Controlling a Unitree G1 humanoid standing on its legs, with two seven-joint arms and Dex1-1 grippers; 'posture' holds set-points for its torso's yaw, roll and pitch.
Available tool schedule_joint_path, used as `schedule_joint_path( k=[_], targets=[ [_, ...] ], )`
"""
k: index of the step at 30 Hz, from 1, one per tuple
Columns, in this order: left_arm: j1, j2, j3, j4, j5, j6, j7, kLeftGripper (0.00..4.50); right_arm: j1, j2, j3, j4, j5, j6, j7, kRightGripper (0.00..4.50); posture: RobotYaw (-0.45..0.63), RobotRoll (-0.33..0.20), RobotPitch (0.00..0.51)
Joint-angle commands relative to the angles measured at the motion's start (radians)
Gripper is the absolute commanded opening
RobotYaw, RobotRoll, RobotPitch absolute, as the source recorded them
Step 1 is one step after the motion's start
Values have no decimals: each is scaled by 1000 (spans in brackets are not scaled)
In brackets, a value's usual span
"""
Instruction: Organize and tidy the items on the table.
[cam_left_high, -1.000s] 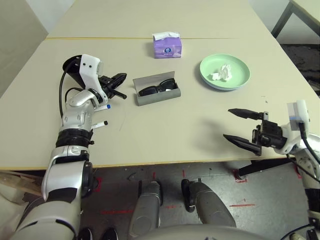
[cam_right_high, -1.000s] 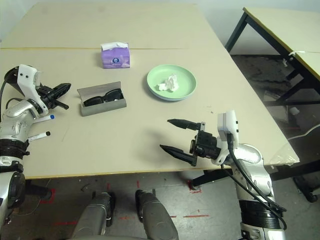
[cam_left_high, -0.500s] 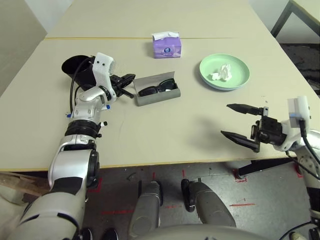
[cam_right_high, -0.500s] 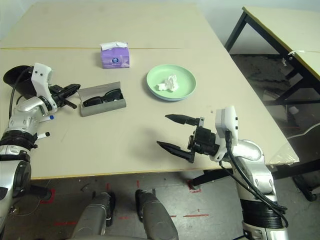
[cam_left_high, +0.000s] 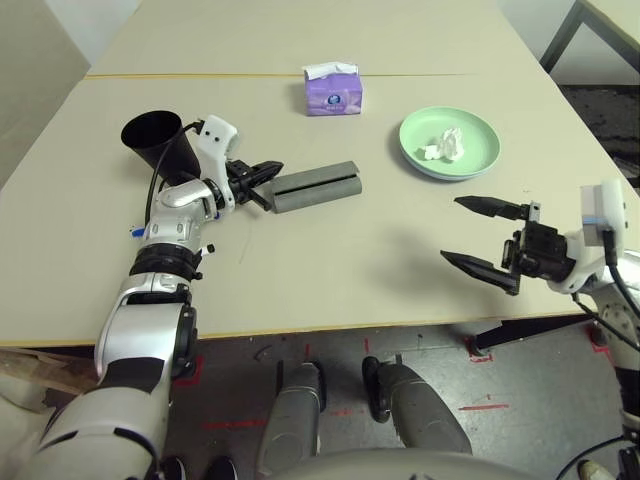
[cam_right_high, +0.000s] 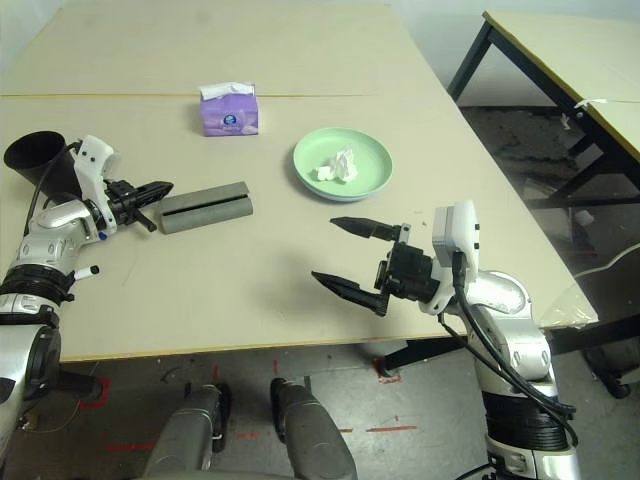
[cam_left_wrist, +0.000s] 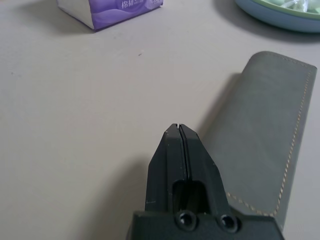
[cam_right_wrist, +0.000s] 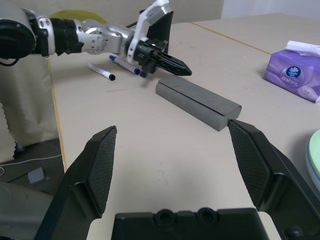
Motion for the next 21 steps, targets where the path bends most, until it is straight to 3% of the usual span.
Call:
schedule_joint_path(
  k=[1, 21],
  targets=[
    [53, 17, -30, -35, 16, 33, -50, 37, 1, -14, -1, 11, 15, -1, 8, 4500, -193, 0, 187],
    [174, 54, -72, -245, 11, 131, -157, 37, 34, -5, -1, 74, 34, 4, 28, 4500, -177, 0, 190]
  ],
)
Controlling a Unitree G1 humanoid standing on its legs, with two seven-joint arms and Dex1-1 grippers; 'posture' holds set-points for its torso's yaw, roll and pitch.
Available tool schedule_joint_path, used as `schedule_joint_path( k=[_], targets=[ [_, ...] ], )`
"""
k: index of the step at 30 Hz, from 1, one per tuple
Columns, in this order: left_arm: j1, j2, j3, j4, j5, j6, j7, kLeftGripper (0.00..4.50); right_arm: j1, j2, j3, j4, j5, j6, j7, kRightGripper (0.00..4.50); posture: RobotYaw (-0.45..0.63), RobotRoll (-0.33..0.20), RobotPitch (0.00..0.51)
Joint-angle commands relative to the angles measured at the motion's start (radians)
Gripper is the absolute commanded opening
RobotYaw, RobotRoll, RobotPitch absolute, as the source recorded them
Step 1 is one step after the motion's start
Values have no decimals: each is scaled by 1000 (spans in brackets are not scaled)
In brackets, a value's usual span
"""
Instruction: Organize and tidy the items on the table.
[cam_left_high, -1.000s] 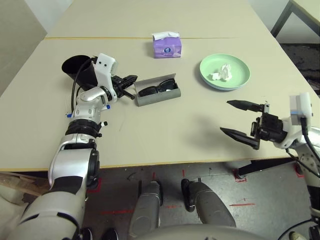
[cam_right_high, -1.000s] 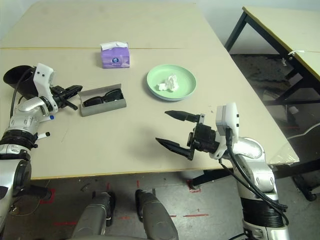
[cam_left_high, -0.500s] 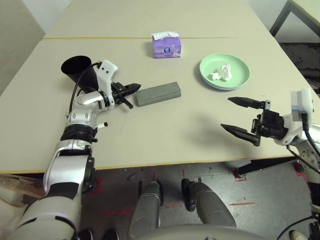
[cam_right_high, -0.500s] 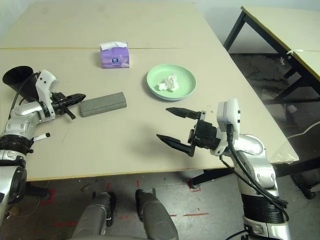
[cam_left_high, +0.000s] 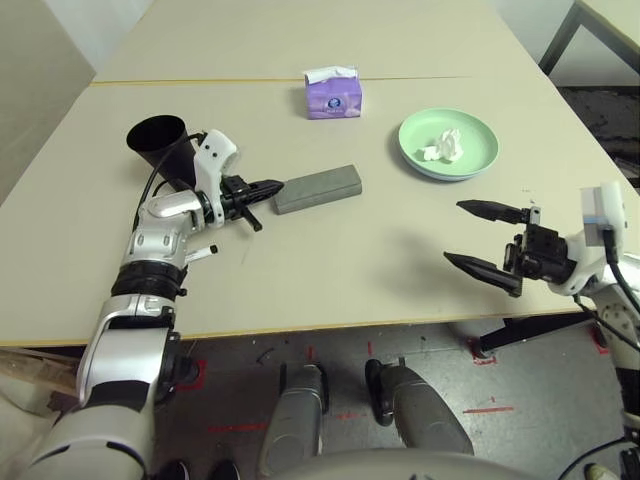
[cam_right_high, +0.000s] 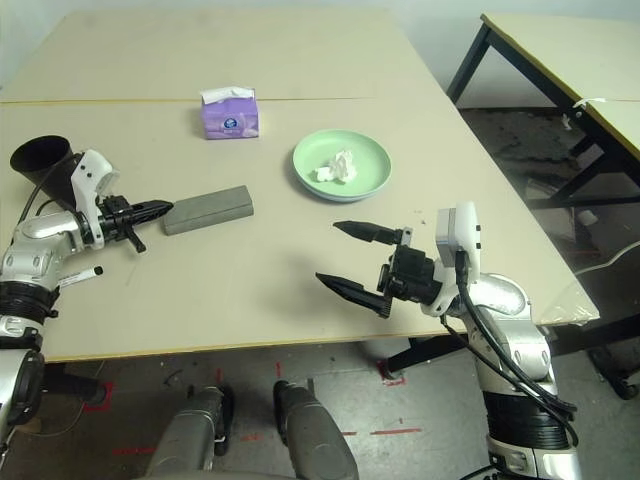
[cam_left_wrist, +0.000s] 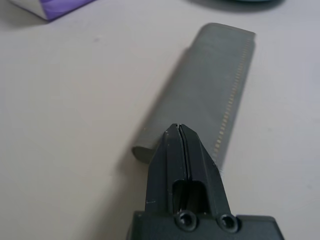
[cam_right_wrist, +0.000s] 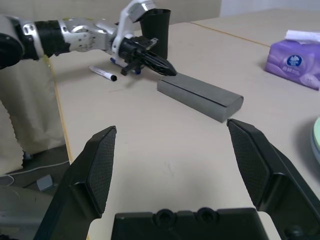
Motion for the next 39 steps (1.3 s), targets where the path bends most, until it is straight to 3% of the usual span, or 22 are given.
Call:
schedule_joint_path(
  k=[1, 21, 26, 31, 35, 39],
  targets=[
    [46, 7, -44, -24, 18, 37, -30, 37, 18, -5, -1, 12, 9, 2, 5, 4500, -177, 0, 190],
    [261, 186, -52, -318, -45, 149, -203, 37, 68, -57, 19, 63, -50, -30, 40, 4500, -146, 0, 200],
    [313, 246, -20, -427, -110, 201, -262, 37, 56, -52, 26, 78, -51, -37, 44, 4500, -130, 0, 203],
    [344, 322, 64, -543, -245, 283, -341, 37, 48, -47, 35, 79, -40, -36, 52, 4500, -110, 0, 208],
    [370, 416, 105, -620, -314, 332, -409, 1279, 30, -39, 50, 79, -39, -23, 46, 4500, -61, 0, 211],
    [324, 582, 87, -641, -310, 425, -473, 2667, 8, -37, 87, 88, -67, -29, 48, 4500, -29, 0, 209]
  ],
)
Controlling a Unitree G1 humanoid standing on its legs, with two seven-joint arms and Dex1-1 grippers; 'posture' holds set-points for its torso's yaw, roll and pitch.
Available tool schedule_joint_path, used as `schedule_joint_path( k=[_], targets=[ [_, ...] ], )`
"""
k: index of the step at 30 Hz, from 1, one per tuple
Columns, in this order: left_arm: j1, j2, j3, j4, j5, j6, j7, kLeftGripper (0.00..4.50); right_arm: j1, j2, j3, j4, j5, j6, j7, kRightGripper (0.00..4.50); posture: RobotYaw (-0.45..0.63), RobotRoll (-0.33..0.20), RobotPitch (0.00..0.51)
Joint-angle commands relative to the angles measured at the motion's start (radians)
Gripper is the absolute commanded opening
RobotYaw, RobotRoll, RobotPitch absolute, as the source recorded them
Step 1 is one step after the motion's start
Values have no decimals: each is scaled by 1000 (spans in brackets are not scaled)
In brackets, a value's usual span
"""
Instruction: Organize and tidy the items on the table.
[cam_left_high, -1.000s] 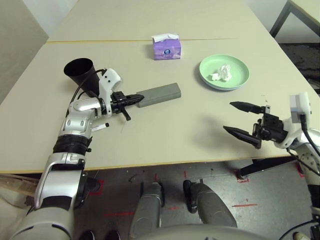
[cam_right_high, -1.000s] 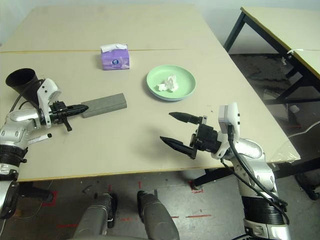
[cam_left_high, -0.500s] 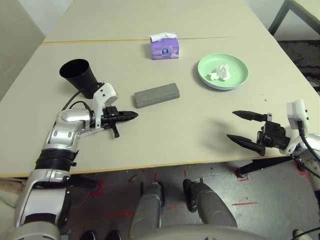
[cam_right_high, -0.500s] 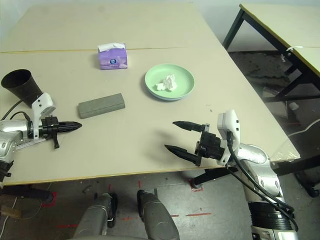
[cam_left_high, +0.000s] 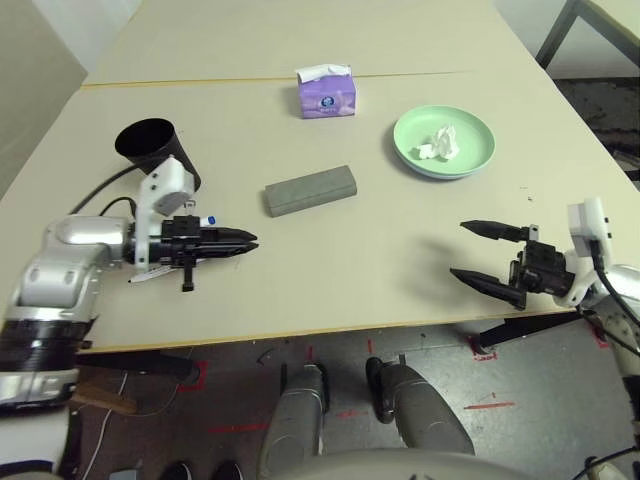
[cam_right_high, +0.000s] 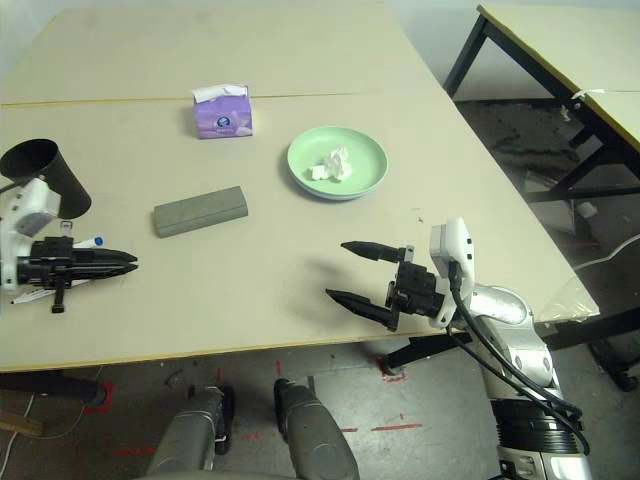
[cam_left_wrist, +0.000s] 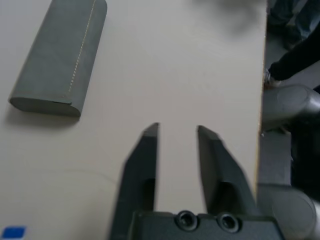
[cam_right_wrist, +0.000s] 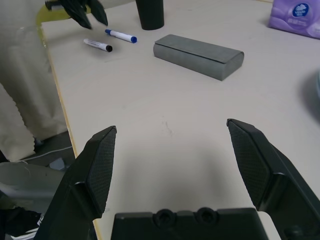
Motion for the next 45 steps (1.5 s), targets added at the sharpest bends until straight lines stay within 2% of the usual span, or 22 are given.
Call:
schedule_joint_path(
  k=[1, 5, 8, 11, 17, 22, 30, 45],
  targets=[
    [-34, 142, -27, -22, 12, 79, -78, 3022, -15, 5, 46, 18, -34, -13, 16, 4500, -22, 0, 210],
    [-57, 365, -174, 0, 5, 86, -127, 4400, -38, 22, 93, 41, -38, -62, 80, 4500, -14, 0, 217],
    [-87, 466, -288, 31, 45, -16, -127, 4457, -46, 34, 139, 47, -50, -116, 145, 4500, -20, 0, 227],
    [-154, 500, -383, 74, 118, -96, -127, 4457, -57, 48, 166, 50, -54, -139, 173, 4500, -29, 0, 233],
    [-333, 435, -519, 211, 325, -202, -127, 4457, -91, 76, 194, 78, -74, -156, 168, 4500, -42, 0, 234],
    [-364, 357, -545, 311, 447, -299, -127, 4457, -105, 94, 208, 71, -84, -151, 156, 4500, -42, 0, 237],
    [-280, 254, -506, 361, 517, -360, -110, 4457, -113, 82, 212, 30, -75, -107, 152, 4500, -41, 0, 239],
    [-297, 135, -475, 437, 611, -411, -71, 4457, -127, 69, 218, -16, -72, -56, 148, 4500, -44, 0, 232]
  ],
)
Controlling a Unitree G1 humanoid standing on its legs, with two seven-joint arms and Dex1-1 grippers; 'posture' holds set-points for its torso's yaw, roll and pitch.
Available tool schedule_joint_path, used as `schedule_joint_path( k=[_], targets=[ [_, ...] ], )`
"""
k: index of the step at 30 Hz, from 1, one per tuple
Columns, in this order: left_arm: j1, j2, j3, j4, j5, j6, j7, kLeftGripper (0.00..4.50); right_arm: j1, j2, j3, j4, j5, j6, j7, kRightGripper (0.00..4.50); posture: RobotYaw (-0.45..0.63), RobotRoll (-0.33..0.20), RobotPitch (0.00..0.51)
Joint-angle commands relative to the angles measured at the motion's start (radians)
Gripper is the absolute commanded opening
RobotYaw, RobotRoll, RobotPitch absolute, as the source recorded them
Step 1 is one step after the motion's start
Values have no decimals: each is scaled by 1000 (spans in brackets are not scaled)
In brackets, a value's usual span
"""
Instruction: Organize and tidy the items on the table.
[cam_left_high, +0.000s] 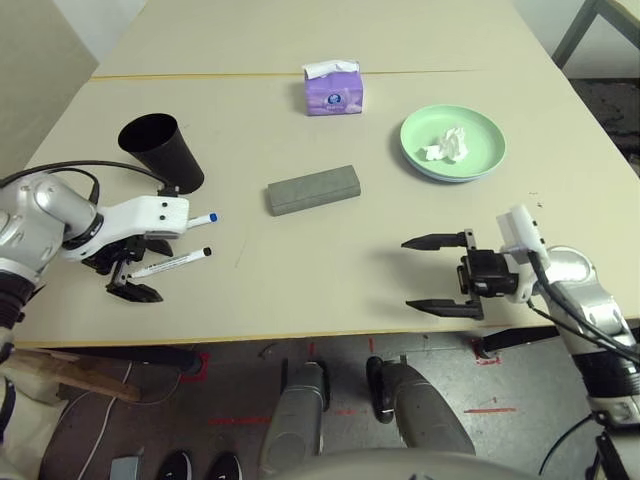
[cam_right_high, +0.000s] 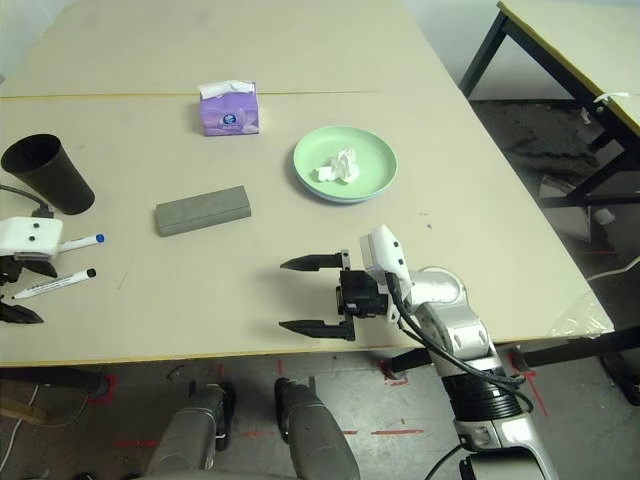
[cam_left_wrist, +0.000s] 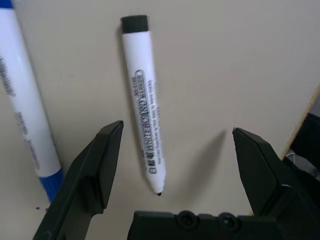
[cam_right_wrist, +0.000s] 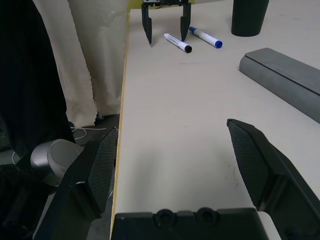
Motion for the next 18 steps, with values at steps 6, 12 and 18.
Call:
schedule_joint_path(
  k=[6, 12, 18],
  targets=[
    [-35, -55, 6, 48, 58, -30, 6, 4457, 6, -8, 10, -39, 6, 17, -6, 4500, -51, 0, 234],
    [-69, -106, 11, 81, 84, -43, 22, 4457, 9, -6, 15, -53, 2, 25, -14, 4500, -64, 0, 234],
    [-84, -130, 18, 100, 103, -53, 26, 4457, 21, -11, 19, -69, 1, 28, -20, 4500, -71, 0, 233]
  ],
)
